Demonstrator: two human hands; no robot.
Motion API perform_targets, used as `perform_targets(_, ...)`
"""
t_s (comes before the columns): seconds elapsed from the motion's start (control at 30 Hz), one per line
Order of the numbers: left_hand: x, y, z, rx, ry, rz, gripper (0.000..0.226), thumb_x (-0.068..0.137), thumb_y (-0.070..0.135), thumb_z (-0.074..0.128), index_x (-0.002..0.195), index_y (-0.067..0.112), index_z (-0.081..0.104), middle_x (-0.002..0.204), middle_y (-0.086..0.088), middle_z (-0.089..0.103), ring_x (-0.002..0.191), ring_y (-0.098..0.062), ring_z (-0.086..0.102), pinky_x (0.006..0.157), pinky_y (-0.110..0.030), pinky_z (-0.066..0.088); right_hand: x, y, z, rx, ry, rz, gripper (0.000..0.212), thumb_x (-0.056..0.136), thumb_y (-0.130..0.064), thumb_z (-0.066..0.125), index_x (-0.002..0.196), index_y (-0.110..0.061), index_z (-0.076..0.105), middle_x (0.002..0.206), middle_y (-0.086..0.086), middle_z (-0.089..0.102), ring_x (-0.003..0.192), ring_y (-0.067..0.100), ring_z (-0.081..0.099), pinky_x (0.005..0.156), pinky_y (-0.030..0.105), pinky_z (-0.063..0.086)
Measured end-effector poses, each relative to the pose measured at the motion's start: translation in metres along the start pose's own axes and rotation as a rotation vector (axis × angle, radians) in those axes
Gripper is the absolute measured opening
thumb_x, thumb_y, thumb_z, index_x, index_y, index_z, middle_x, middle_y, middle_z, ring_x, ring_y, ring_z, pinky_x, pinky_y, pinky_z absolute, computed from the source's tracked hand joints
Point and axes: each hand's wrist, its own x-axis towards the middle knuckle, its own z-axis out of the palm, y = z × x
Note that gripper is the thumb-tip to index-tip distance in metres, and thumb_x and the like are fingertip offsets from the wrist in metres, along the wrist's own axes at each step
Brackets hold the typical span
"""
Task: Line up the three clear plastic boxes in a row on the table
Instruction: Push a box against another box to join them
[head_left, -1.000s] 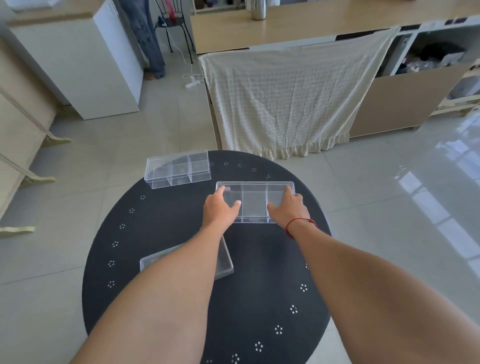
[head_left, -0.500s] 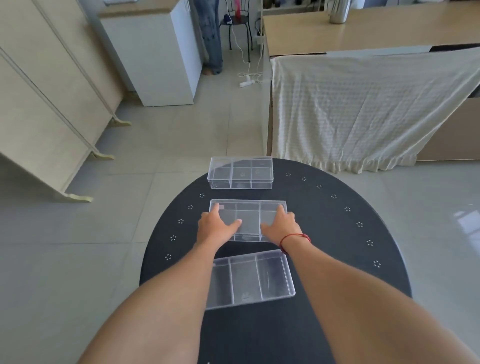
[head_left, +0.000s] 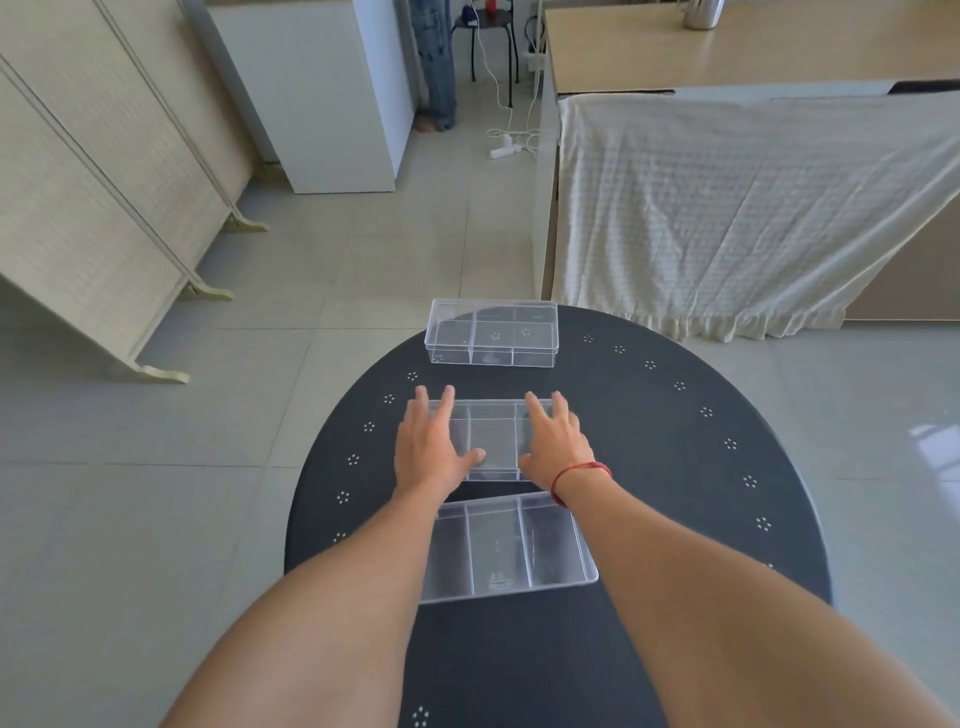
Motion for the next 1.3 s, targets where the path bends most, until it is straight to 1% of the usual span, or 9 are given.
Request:
perform_targets(0.1, 0.002, 0.003, 0.003, 0.003, -0.15, 0.014, 0.066, 0.092, 0.036, 0.062, 0.15, 0.025, 0.033, 0.164, -0.002, 0.012, 0.151, -0.02, 0.012, 0.112, -0.044, 0.033, 0.004, 0.002, 0.006, 0.009, -0.073, -0.015, 0.059, 0.093, -0.006, 0.05, 0.148, -0.018, 0.032, 0.163, 0.015, 0.008, 0.15, 0.034, 0.01, 0.117, 0.043, 0.031)
perform_targets(0.17, 0.006, 0.004, 0.004, -0.007, -0.187, 0.0, 0.061, 0.093, 0.034, 0.06, 0.149, 0.023, 0.036, 0.164, -0.002, 0.01, 0.152, -0.019, 0.009, 0.112, -0.045, 0.033, 0.008, 0.004, 0.008, 0.01, -0.074, -0.02, 0.056, 0.093, -0.005, 0.049, 0.146, -0.017, 0.035, 0.163, 0.015, 0.008, 0.15, 0.034, 0.011, 0.117, 0.043, 0.031)
perform_targets(0.33, 0.016, 0.008, 0.002, -0.017, -0.207, -0.011, 0.068, 0.09, 0.033, 0.064, 0.15, 0.02, 0.035, 0.164, -0.003, 0.006, 0.152, -0.02, 0.006, 0.113, -0.044, 0.032, 0.021, 0.001, 0.006, 0.021, -0.078, -0.004, 0.053, 0.089, -0.004, 0.054, 0.14, -0.013, 0.041, 0.157, 0.015, 0.02, 0.144, 0.032, 0.023, 0.11, 0.043, 0.041)
perform_targets(0.53, 0.038, 0.007, -0.005, -0.023, -0.261, 0.012, 0.076, 0.087, 0.038, 0.069, 0.151, 0.018, 0.033, 0.164, -0.006, 0.006, 0.152, -0.022, 0.003, 0.117, -0.046, 0.025, 0.041, -0.001, 0.004, 0.065, -0.116, 0.003, 0.058, 0.086, -0.007, 0.061, 0.14, -0.016, 0.04, 0.158, 0.013, 0.017, 0.146, 0.034, 0.019, 0.114, 0.045, 0.038)
perform_targets(0.77, 0.066, 0.012, -0.01, -0.016, -0.269, 0.034, 0.076, 0.087, 0.037, 0.068, 0.151, 0.018, 0.032, 0.164, -0.006, 0.004, 0.152, -0.023, 0.002, 0.118, -0.045, 0.022, 0.065, -0.004, -0.003, 0.085, -0.116, 0.017, 0.063, 0.088, -0.005, 0.058, 0.146, -0.017, 0.035, 0.162, 0.012, 0.005, 0.151, 0.033, 0.006, 0.117, 0.046, 0.031)
perform_targets(1.03, 0.084, 0.013, -0.013, -0.022, -0.26, 0.057, 0.074, 0.089, 0.037, 0.066, 0.151, 0.018, 0.031, 0.164, -0.006, 0.003, 0.152, -0.022, 0.001, 0.118, -0.045, 0.023, 0.079, -0.007, -0.008, 0.095, -0.098, 0.023, 0.065, 0.089, -0.014, 0.059, 0.148, -0.019, 0.031, 0.163, 0.011, 0.004, 0.151, 0.033, 0.005, 0.119, 0.047, 0.029)
perform_targets(1.1, 0.083, 0.013, -0.011, -0.035, -0.228, 0.059, 0.073, 0.088, 0.038, 0.068, 0.15, 0.018, 0.034, 0.164, -0.005, 0.007, 0.152, -0.022, 0.005, 0.116, -0.046, 0.026, 0.079, -0.007, -0.008, 0.097, -0.088, 0.025, 0.065, 0.089, -0.016, 0.059, 0.148, -0.02, 0.031, 0.163, 0.01, 0.002, 0.151, 0.033, 0.005, 0.119, 0.047, 0.028)
perform_targets(1.2, 0.082, 0.011, -0.009, -0.039, -0.146, 0.047, 0.069, 0.085, 0.042, 0.069, 0.145, 0.019, 0.043, 0.163, -0.003, 0.018, 0.149, -0.022, 0.02, 0.11, -0.045, 0.036, 0.081, -0.007, -0.011, 0.098, -0.089, 0.026, 0.064, 0.09, -0.017, 0.058, 0.147, -0.02, 0.032, 0.163, 0.01, 0.003, 0.151, 0.033, 0.007, 0.118, 0.048, 0.031)
perform_targets(1.3, 0.082, 0.011, -0.008, -0.002, -0.126, 0.03, 0.071, 0.085, 0.047, 0.067, 0.145, 0.018, 0.044, 0.162, -0.001, 0.021, 0.147, -0.022, 0.027, 0.105, -0.044, 0.04, 0.082, -0.007, -0.013, 0.105, -0.093, 0.025, 0.063, 0.09, -0.016, 0.057, 0.148, -0.02, 0.031, 0.164, 0.01, 0.0, 0.152, 0.032, 0.003, 0.119, 0.048, 0.029)
